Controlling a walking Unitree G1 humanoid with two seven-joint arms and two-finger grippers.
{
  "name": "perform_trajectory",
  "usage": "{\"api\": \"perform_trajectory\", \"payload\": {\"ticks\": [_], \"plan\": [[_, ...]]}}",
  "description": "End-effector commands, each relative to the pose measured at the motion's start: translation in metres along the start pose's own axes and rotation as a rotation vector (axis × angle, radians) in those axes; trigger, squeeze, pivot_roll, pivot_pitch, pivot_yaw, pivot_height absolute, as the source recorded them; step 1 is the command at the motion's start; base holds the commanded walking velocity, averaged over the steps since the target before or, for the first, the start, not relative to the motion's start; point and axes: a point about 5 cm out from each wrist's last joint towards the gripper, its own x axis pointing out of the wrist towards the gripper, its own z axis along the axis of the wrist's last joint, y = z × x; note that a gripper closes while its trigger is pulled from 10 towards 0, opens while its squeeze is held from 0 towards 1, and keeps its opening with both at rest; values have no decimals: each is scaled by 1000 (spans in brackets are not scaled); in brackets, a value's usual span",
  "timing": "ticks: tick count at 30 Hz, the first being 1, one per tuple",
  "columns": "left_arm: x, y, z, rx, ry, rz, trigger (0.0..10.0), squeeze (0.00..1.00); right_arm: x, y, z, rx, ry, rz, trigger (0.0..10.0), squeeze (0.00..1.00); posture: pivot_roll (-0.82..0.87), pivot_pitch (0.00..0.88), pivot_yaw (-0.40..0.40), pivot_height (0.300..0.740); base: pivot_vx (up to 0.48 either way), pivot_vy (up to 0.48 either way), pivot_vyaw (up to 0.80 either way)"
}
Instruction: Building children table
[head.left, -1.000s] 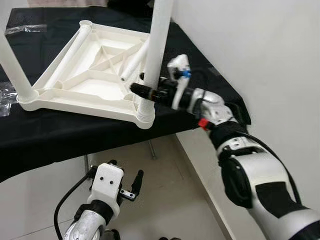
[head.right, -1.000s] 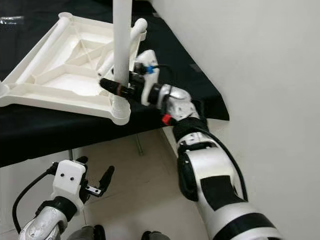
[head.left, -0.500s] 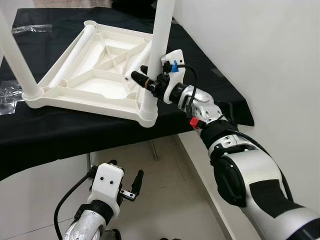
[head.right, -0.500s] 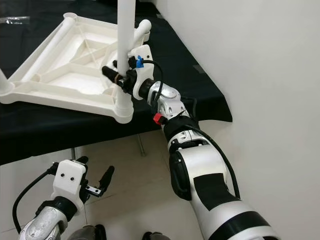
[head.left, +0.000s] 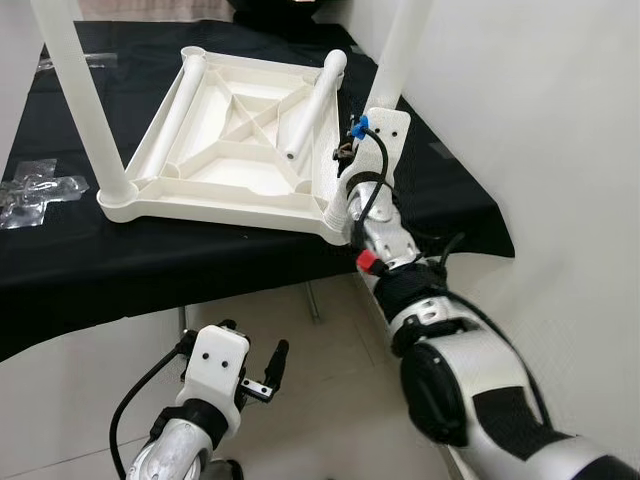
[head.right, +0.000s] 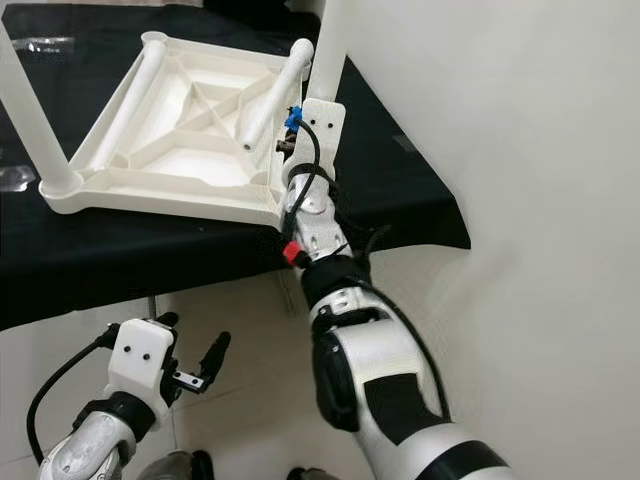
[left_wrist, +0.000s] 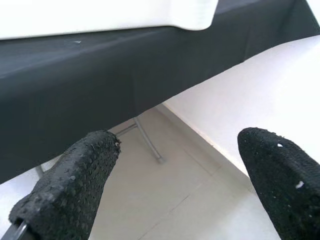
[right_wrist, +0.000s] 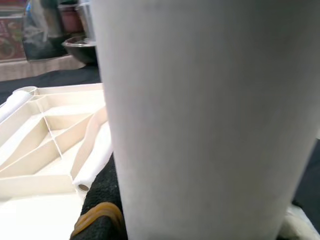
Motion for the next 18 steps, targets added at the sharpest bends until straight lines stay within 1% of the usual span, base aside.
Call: {"api": "perform_trajectory", "payload": {"ticks": [1, 2, 3, 5, 6, 7, 8, 9, 10, 11, 12, 13, 14, 15, 16, 17, 18], "plan": [[-1, -2, -5, -4, 30, -9, 10000, 0, -5, 1, -20, 23, 84, 2, 10000, 0, 146, 177, -142, 740, 0, 0, 0], [-1, -2, -5, -4, 30, -9, 10000, 0, -5, 1, -20, 23, 84, 2, 10000, 0, 146, 177, -142, 740, 0, 0, 0], [-1, -2, -5, -5, 31, -9, 10000, 0, -5, 3, -18, 24, 71, 20, 10000, 1000, 146, 177, -142, 740, 0, 0, 0], [-1, -2, -6, -8, 31, -10, 10000, 0, -5, 2, -13, 21, 25, 52, 10000, 1000, 142, 175, -142, 740, 0, 0, 0], [0, -2, -6, -11, 32, -11, 10000, 0, -3, 0, -5, 13, -26, 107, 10000, 1000, 139, 172, -142, 740, 0, 0, 0], [0, -2, -6, -11, 33, -11, 10000, 0, -3, 0, -3, 10, -41, 130, 10000, 0, 139, 172, -142, 740, 0, 0, 0], [0, -2, -6, -11, 33, -11, 10000, 0, -3, 0, -3, 10, -41, 130, 10000, 0, 139, 172, -142, 740, 0, 0, 0], [0, -2, -6, -12, 31, -13, 10000, 0, -2, 1, -1, 48, -39, 187, 10000, 0, 139, 172, -143, 740, 0, 0, 0], [0, -2, -6, -12, 35, -10, 10000, 0, -1, -2, 4, 61, -68, 265, 10000, 0, 140, 167, -143, 740, 0, 0, 0], [0, -2, -6, -12, 35, -10, 10000, 0, -1, -2, 4, 61, -68, 265, 10000, 0, 140, 167, -143, 740, 0, 0, 0], [0, -2, -7, -13, 38, -8, 10000, 0, 0, -4, 7, 67, -89, 316, 10000, 0, 139, 162, -144, 740, 0, 0, 0], [0, -2, -7, -13, 37, -9, 10000, 0, 1, -7, 8, 90, -76, 438, 10000, 0, 139, 162, -144, 740, 0, 0, 0], [0, -2, -7, -13, 37, -9, 10000, 0, 1, -7, 8, 90, -76, 438, 10000, 0, 139, 162, -144, 740, 0, 0, 0], [0, -3, -7, -14, 34, -12, 10000, 0, 1, -10, 6, 91, -44, 607, 10000, 0, 140, 154, -146, 740, 0, 0, 0], [0, -3, -7, -14, 34, -12, 10000, 0, 1, -10, 6, 91, -44, 607, 10000, 0, 140, 154, -146, 740, 0, 0, 0], [0, -3, -7, -15, 34, -12, 10000, 0, 0, -15, 5, 102, -1, 757, 10000, 0, 140, 152, -145, 740, 0, 0, 0], [0, -3, -7, -15, 34, -12, 10000, 0, 0, -15, 5, 102, -1, 757, 10000, 0, 140, 152, -145, 740, 0, 0, 0]]}}
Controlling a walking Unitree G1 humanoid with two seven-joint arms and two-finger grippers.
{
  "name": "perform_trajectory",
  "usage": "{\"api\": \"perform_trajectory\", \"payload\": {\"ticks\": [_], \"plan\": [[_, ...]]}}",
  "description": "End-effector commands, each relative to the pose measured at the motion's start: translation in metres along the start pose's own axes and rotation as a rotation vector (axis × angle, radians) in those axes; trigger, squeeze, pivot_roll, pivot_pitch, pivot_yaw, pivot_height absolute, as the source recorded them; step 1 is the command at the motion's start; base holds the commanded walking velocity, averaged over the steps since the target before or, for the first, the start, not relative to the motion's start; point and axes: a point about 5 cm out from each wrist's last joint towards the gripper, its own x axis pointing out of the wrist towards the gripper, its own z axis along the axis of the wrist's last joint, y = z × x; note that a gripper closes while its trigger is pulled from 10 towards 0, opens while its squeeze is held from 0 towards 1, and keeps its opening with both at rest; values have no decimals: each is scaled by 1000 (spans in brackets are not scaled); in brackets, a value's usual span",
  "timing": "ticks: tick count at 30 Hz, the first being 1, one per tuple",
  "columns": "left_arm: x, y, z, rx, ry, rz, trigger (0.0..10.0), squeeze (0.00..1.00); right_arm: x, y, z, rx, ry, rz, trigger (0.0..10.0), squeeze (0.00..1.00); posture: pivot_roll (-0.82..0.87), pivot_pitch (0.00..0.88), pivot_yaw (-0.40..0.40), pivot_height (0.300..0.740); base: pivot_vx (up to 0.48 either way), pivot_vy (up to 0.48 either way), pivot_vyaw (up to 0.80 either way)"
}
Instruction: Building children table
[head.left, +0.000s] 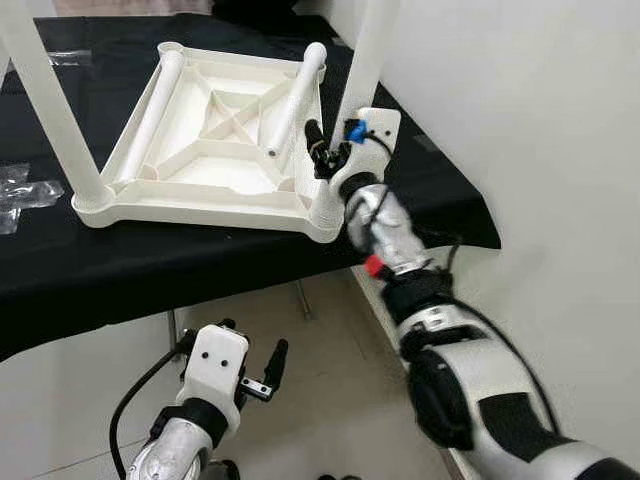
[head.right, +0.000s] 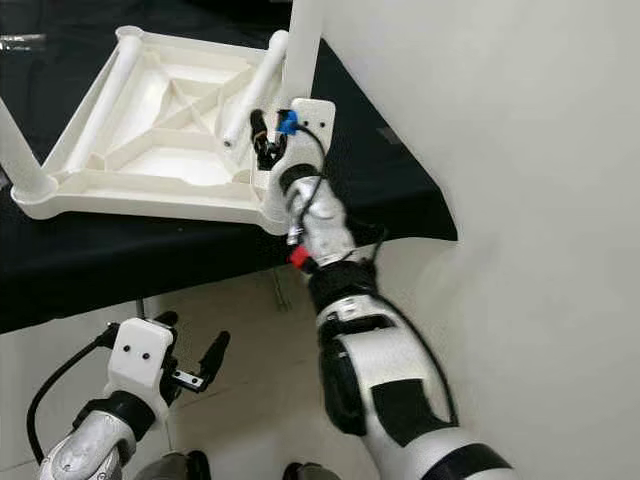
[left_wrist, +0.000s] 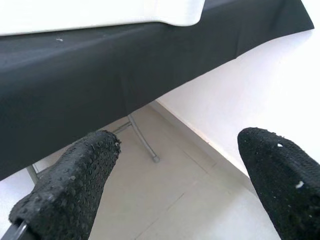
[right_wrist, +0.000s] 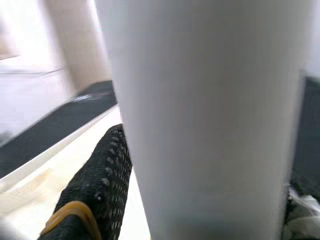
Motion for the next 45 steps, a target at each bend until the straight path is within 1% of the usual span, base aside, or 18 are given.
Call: {"api": "perform_trajectory", "payload": {"ticks": [1, 7, 10, 17, 23, 24, 25, 28, 36, 37, 38, 39, 40, 41, 42, 43, 44, 45], "plan": [[0, -3, -6, -14, 30, -11, 10000, 0, -4, 4, -4, 54, 36, 173, 10000, 0, 140, 146, -146, 740, 0, 0, 0], [-1, -4, -8, -17, 28, -15, 10000, 0, -13, 5, -6, 43, 163, 523, 10000, 0, 150, 128, -148, 740, 0, 0, 0], [-1, -4, -8, -17, 28, -16, 10000, 0, -14, 8, -9, 22, 193, 573, 10000, 0, 150, 128, -148, 740, 0, 0, 0], [-3, -5, -9, -15, 36, -16, 10000, 0, -1, 39, -2, 11, 207, 774, 10000, 0, 163, 109, -163, 740, 0, 0, 0], [-3, -6, -10, -16, 33, -20, 10000, 0, 10, 49, -4, -42, 215, 674, 10000, 0, 162, 105, -163, 740, 0, 0, 0], [-3, -6, -10, -17, 33, -22, 10000, 0, 10, 50, -6, -45, 215, 664, 1647, 0, 162, 105, -163, 740, 0, 0, 0], [-3, -6, -10, -17, 34, -22, 10000, 0, 10, 49, -8, -53, 221, 636, 0, 0, 162, 107, -162, 740, 0, 0, 0], [-3, -6, -10, -17, 35, -22, 10000, 0, 10, 48, -10, -57, 226, 620, 0, 0, 162, 107, -162, 740, 0, 0, 0], [-2, -7, -10, -21, 36, -23, 10000, 0, 14, 29, -14, -26, 178, 268, 0, 0, 152, 114, -158, 740, 0, 0, 0], [-2, -7, -10, -18, 38, -23, 10000, 0, 15, 19, -13, -38, 178, 106, 0, 0, 151, 122, -155, 740, 0, 0, 0], [-2, -7, -10, -18, 38, -23, 10000, 0, 15, 19, -13, -38, 178, 106, 0, 0, 151, 122, -155, 740, 0, 0, 0], [-1, -6, -10, -16, 38, -24, 10000, 0, 14, 7, -13, -64, 176, -112, 0, 0, 145, 126, -150, 740, 0, 0, 0], [-1, -6, -10, -16, 38, -24, 10000, 0, 14, 7, -13, -64, 176, -112, 0, 0, 145, 126, -150, 740, 0, 0, 0], [-1, -6, -10, -17, 34, -26, 10000, 0, 9, -6, -13, -83, 161, -328, 0, 0, 141, 127, -147, 740, 0, 0, 0], [-1, -6, -10, -17, 34, -26, 10000, 0, 9, -6, -13, -83, 161, -328, 0, 0, 141, 127, -147, 740, 0, 0, 0], [0, -6, -10, -14, 38, -27, 10000, 0, 4, -15, -12, -97, 138, -505, 0, 0, 141, 127, -148, 740, 0, 0, 0], [0, -6, -10, -14, 38, -27, 10000, 0, 4, -15, -12, -97, 138, -505, 0, 0, 141, 127, -148, 740, 0, 0, 0], [0, -6, -10, -13, 38, -28, 10000, 0, -1, -20, -11, -96, 117, -649, 0, 0, 144, 128, -150, 740, 0, 0, 0]]}}
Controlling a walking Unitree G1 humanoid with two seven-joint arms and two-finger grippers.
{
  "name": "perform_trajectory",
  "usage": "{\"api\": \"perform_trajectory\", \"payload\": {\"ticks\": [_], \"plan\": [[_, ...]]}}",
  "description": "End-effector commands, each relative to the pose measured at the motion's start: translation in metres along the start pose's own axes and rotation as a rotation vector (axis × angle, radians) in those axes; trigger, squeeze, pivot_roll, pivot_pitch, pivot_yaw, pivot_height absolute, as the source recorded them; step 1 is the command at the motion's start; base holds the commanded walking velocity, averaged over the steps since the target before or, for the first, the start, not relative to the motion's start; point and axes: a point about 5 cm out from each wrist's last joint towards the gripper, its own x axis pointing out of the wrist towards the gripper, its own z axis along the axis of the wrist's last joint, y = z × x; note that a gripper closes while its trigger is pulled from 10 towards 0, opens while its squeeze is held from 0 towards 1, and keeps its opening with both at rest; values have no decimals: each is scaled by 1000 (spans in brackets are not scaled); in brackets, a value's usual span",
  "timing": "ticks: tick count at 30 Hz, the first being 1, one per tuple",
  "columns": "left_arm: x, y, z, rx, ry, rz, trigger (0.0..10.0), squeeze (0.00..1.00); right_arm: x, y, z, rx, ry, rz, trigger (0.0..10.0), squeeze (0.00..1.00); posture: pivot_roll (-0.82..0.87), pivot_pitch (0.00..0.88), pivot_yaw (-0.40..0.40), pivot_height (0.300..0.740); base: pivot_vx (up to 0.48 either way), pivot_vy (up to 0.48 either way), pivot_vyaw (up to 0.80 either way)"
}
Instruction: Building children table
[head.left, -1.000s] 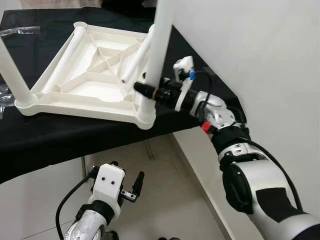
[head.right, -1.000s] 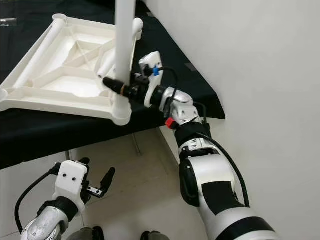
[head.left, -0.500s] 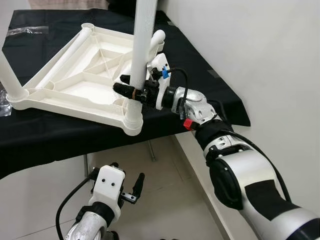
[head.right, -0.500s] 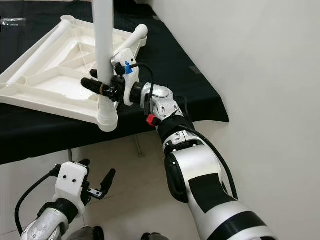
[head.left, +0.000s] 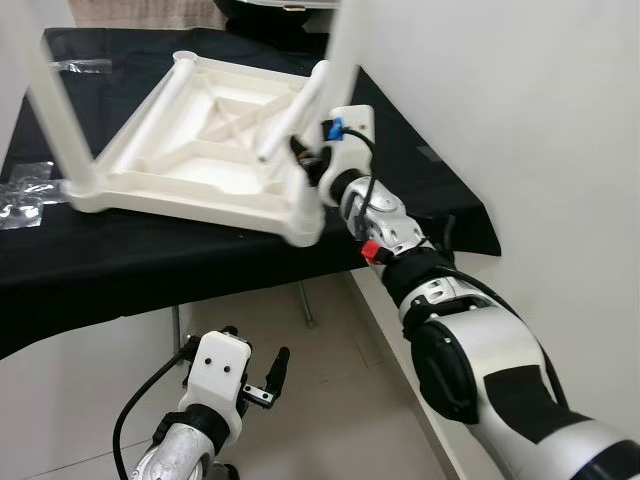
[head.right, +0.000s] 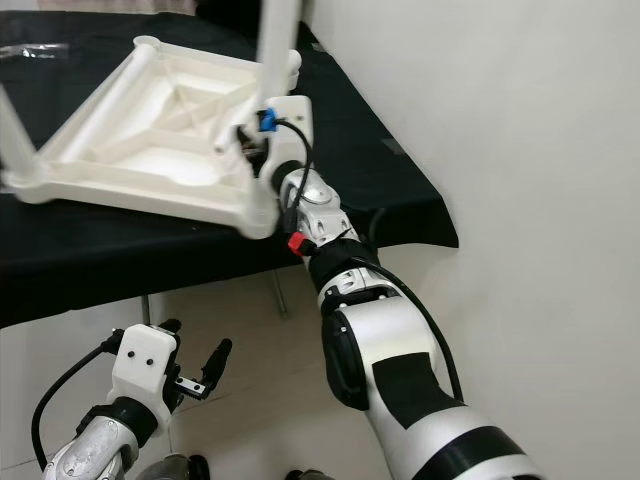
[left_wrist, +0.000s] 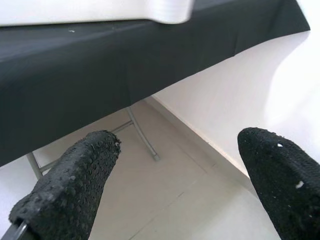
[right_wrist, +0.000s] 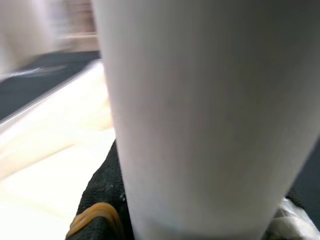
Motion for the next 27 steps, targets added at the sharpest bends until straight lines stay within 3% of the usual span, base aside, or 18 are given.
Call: {"api": "perform_trajectory", "payload": {"ticks": [1, 4, 5, 6, 10, 11, 15, 16, 18, 20, 21, 23, 24, 25, 26, 27], "plan": [[0, -3, -5, -4, 25, -15, 10000, 0, -3, -21, -6, 11, 12, -219, 0, 0, 142, 131, -146, 740, 0, 0, 0], [0, -3, -4, -2, 23, -15, 10000, 0, -4, -19, -7, 26, 12, -259, 0, 0, 142, 130, -147, 740, 0, 0, 0], [0, -3, -4, 0, 21, -14, 10000, 0, -5, -12, -6, 69, 12, -257, 0, 0, 146, 132, -148, 740, 0, 0, 0], [0, -2, -4, 0, 22, -14, 10000, 0, -5, -4, -3, 79, -7, -228, 10000, 0, 144, 132, -146, 740, 0, 0, 0], [0, -2, -4, -1, 24, -15, 10000, 0, -5, 8, 1, 103, -30, -154, 10000, 55, 146, 133, -147, 740, 0, 0, 0], [0, -2, -4, -1, 24, -15, 10000, 0, -5, 11, 3, 112, -53, -121, 10000, 1000, 144, 134, -147, 740, 0, 0, 0], [0, -2, -4, -3, 25, -14, 10000, 0, -4, 7, 14, 46, -151, -53, 10000, 1000, 143, 134, -144, 740, 0, 0, 0], [0, -2, -4, -5, 27, -14, 10000, 0, -5, 7, 16, 66, -170, 12, 10000, 0, 139, 137, -146, 740, 0, 0, 0], [1, -2, -4, -6, 28, -14, 10000, 0, -5, 8, 17, 88, -180, 57, 10000, 0, 139, 137, -146, 740, 0, 0, 0], [1, -2, -4, -8, 27, -12, 10000, 0, -7, 4, 11, 191, -141, 276, 10000, 0, 141, 137, -149, 740, 0, 0, 0], [1, -2, -4, -8, 27, -12, 10000, 0, -7, 4, 11, 191, -141, 276, 10000, 0, 141, 137, -149, 740, 0, 0, 0], [2, -2, -4, -9, 25, -10, 10000, 0, -11, -1, 4, 251, -88, 511, 10000, 0, 141, 138, -148, 740, 0, 0, 0], [2, -2, -4, -9, 25, -10, 10000, 0, -11, -1, 4, 251, -88, 511, 10000, 0, 141, 138, -148, 740, 0, 0, 0], [2, -1, -4, -10, 24, -9, 10000, 0, -14, -3, 1, 217, -67, 612, 10000, 0, 140, 137, -149, 740, 0, 0, 0], [2, -1, -4, -10, 24, -9, 10000, 0, -14, -3, 1, 217, -67, 612, 10000, 0, 140, 137, -149, 740, 0, 0, 0], [2, -1, -4, -10, 24, -9, 10000, 0, -16, -5, -2, 188, -46, 696, 10000, 0, 141, 137, -149, 740, 0, 0, 0]]}}
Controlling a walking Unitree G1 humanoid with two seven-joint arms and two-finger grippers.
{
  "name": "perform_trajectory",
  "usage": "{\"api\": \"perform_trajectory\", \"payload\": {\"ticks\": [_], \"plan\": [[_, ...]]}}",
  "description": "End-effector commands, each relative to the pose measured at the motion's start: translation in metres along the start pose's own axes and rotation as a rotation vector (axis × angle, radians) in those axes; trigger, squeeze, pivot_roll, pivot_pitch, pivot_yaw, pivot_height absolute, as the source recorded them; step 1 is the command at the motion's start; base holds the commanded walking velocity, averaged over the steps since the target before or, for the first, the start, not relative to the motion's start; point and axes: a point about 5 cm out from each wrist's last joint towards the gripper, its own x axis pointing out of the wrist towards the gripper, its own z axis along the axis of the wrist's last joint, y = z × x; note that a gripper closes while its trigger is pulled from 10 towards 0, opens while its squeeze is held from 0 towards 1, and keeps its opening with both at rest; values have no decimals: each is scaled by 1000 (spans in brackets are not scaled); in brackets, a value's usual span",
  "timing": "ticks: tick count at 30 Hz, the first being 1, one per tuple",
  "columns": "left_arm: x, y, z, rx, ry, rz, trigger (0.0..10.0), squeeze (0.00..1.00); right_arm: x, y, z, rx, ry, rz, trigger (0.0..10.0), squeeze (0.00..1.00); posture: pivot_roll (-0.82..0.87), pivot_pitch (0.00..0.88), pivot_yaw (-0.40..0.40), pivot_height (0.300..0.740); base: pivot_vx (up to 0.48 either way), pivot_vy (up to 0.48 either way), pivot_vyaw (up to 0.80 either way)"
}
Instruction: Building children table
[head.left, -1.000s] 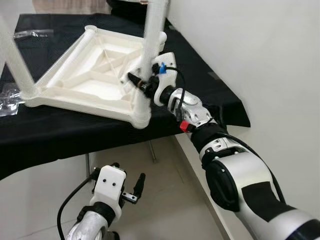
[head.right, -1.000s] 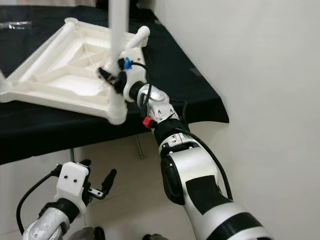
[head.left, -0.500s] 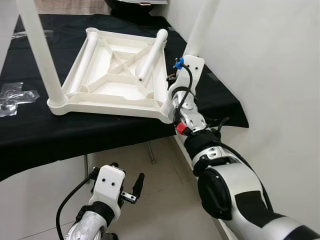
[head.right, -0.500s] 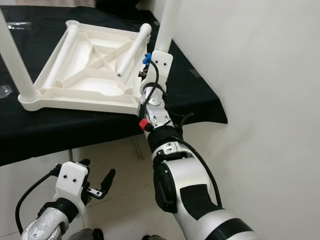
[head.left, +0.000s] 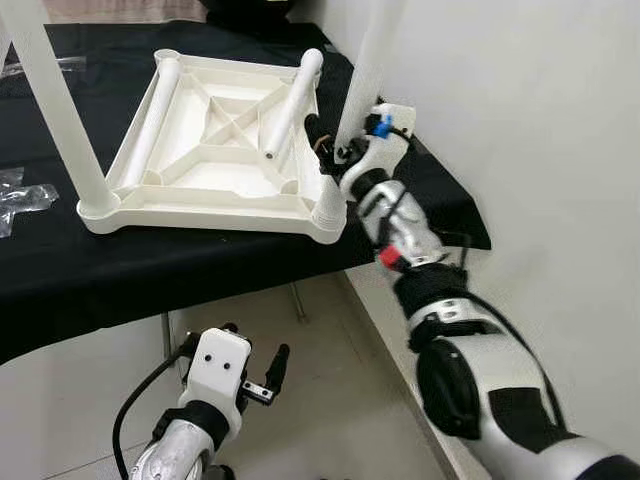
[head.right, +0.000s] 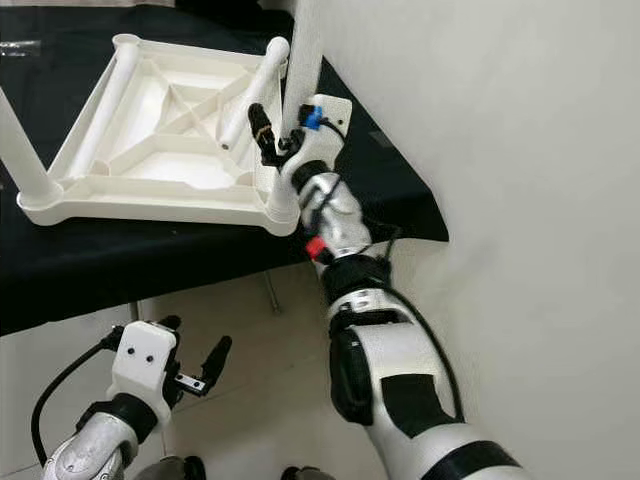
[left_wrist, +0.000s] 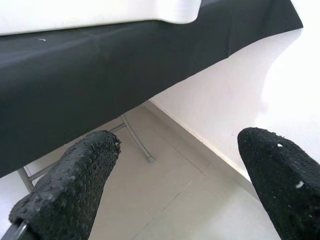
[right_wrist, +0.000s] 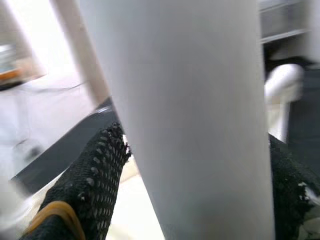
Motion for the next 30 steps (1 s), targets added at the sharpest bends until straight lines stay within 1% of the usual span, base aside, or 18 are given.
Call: {"api": "perform_trajectory", "payload": {"ticks": [1, 2, 5, 8, 9, 10, 12, 14, 17, 18, 22, 23, 24, 25, 26, 28, 29, 30], "plan": [[0, -3, -6, -16, 31, -8, 10000, 0, -1, 9, -11, 17, 54, 105, 10000, 0, 141, 137, -149, 740, 0, 0, 0], [0, -3, -6, -16, 31, -8, 10000, 0, -1, 9, -11, 17, 54, 105, 10000, 0, 141, 137, -149, 740, 0, 0, 0], [0, -3, -4, -23, 16, -10, 10000, 0, -3, 20, -10, -22, 166, 441, 10000, 0, 147, 142, -154, 740, 0, 0, 0], [-1, -3, -5, -21, 23, -7, 10000, 0, -2, 25, -8, -23, 177, 515, 10000, 0, 153, 143, -157, 740, 0, 0, 0], [-1, -3, -5, -21, 23, -6, 10000, 0, 2, 32, -6, -38, 181, 566, 10000, 0, 157, 139, -160, 740, 0, 0, 0], [-1, -3, -5, -21, 23, -6, 10000, 0, 2, 32, -6, -38, 181, 566, 10000, 0, 157, 139, -160, 740, 0, 0, 0], [-2, -3, -6, -19, 29, -4, 10000, 0, 11, 46, -2, -59, 186, 633, 10000, 0, 164, 139, -167, 740, 0, 0, 0], [-2, -3, -6, -20, 29, -5, 10000, 0, 14, 50, -1, -67, 190, 648, 10000, 0, 164, 139, -167, 740, 0, 0, 0], [-3, -4, -6, -21, 31, -7, 10000, 0, 22, 60, -9, -143, 224, 573, 10000, 0, 164, 133, -169, 740, 0, 0, 0], [-3, -5, -6, -22, 31, -8, 10000, 0, 24, 61, -10, -130, 213, 543, 0, 0, 165, 131, -170, 740, 0, 0, 0], [-3, -5, -7, -22, 34, -10, 10000, 0, 26, 61, -8, -96, 174, 493, 0, 0, 166, 132, -170, 740, 0, 0, 0], [-3, -5, -7, -22, 34, -11, 10000, 0, 27, 57, -9, -92, 168, 431, 0, 0, 166, 132, -170, 740, 0, 0, 0], [-2, -5, -6, -23, 32, -12, 10000, 0, 29, 49, -8, -95, 156, 283, 0, 0, 154, 143, -164, 740, 0, 0, 0], [-2, -5, -6, -23, 32, -12, 10000, 0, 29, 49, -8, -95, 156, 283, 0, 0, 154, 143, -164, 740, 0, 0, 0], [-2, -5, -6, -24, 29, -12, 10000, 0, 29, 42, -8, -98, 150, 178, 0, 0, 154, 143, -164, 740, 0, 0, 0], [-1, -5, -5, -21, 31, -11, 10000, 0, 27, 23, -7, -154, 132, -117, 0, 0, 148, 150, -159, 740, 0, 0, 0], [-1, -5, -5, -21, 31, -11, 10000, 0, 27, 23, -7, -154, 132, -117, 0, 0, 148, 150, -159, 740, 0, 0, 0], [-1, -4, -6, -20, 33, -11, 10000, 0, 24, 14, -6, -188, 130, -265, 0, 0, 138, 153, -154, 740, 0, 0, 0]]}}
